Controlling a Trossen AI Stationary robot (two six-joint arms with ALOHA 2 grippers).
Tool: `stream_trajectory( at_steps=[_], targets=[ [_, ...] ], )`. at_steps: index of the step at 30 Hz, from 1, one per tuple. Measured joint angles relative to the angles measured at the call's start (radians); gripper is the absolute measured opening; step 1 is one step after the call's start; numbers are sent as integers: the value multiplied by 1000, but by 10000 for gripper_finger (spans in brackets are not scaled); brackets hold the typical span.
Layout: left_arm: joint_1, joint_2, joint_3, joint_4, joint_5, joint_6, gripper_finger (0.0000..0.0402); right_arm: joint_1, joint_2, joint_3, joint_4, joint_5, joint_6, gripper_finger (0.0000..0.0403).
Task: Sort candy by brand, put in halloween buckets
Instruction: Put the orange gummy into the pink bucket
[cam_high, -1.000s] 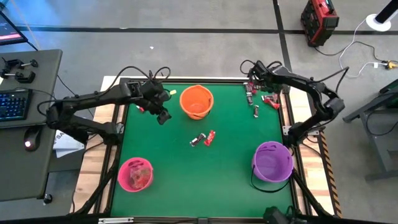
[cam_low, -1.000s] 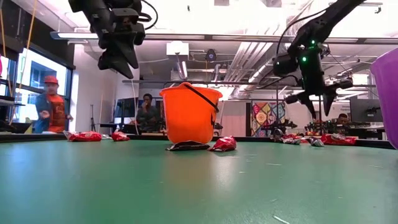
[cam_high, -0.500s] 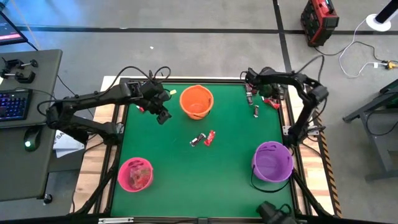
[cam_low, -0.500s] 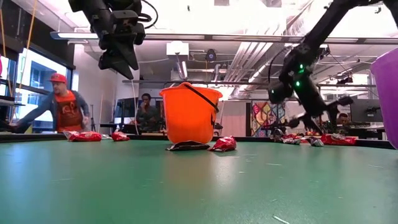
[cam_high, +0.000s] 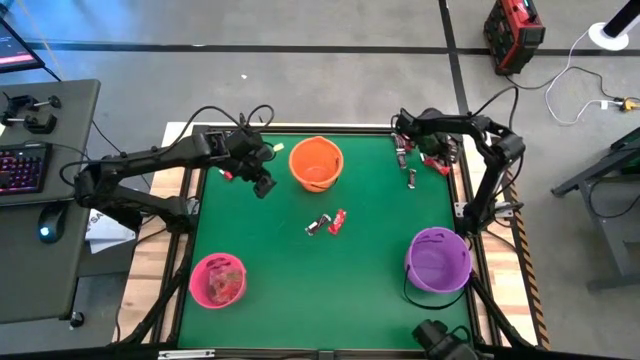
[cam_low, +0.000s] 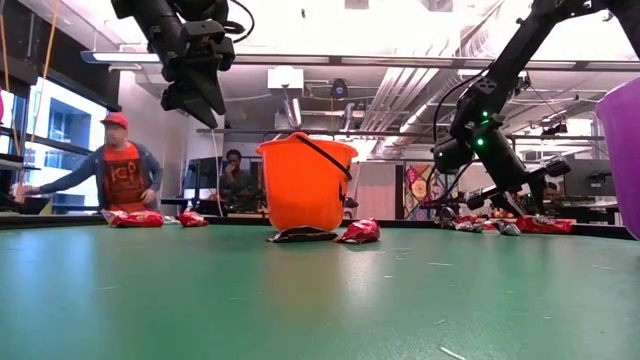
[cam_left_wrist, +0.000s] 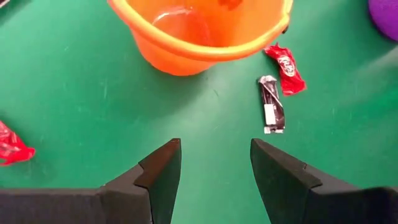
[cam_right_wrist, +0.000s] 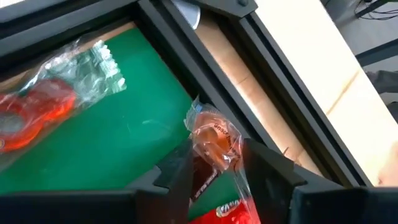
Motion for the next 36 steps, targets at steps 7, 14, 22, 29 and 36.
stream_trajectory(
  at_steps=[7, 14, 22, 29, 36],
  targets=[
    [0, 0, 0, 25, -30, -8, 184, 0, 8, -5, 8, -14, -14, 36],
    [0, -5, -1, 25, -38, -7, 184, 27, -5, -16, 7, -17, -79, 9],
    [12, -89, -1, 76, -137, 45, 184, 127, -184, -16, 9, 172, -123, 1],
    [49, -134, -1, 121, -123, 20, 184, 243, -360, -16, 157, 144, -241, 0],
    [60, -204, 0, 413, 123, 44, 184, 474, -415, -16, 588, -118, -492, 0]
  ],
)
